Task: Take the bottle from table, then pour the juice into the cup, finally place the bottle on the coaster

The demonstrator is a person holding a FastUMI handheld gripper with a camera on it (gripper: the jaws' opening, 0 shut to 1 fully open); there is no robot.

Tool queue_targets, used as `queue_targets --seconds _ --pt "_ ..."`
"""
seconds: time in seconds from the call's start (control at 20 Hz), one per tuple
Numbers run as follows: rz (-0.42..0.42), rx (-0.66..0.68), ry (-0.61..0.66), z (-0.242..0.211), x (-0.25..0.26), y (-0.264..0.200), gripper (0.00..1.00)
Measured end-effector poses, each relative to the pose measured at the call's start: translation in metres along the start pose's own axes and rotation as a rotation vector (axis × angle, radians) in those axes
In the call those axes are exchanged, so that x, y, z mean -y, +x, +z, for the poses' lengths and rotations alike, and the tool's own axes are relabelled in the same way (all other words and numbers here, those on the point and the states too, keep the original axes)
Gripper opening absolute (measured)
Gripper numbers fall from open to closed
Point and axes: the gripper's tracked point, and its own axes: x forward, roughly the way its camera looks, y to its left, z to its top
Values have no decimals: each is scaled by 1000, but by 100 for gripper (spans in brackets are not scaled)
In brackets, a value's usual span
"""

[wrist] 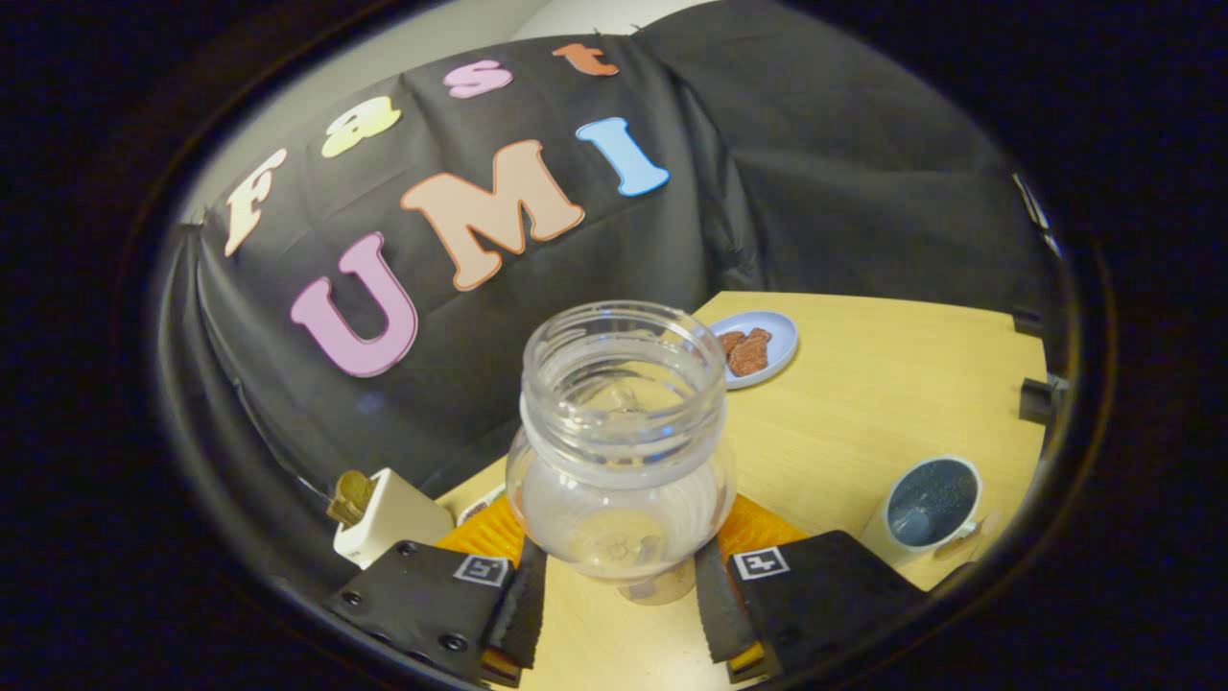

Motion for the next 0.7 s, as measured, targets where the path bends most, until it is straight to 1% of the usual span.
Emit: queue_targets --seconds 0.2,0.5,0.6,0.7 --pt "-54 -46 -128 -18 -6 19 70" --pt "-150 -131 -380 -52 -3 42 71" --pt "-177 -161 -411 -61 -5 45 72" --pt "-187 -184 -413 -72 -5 53 72"
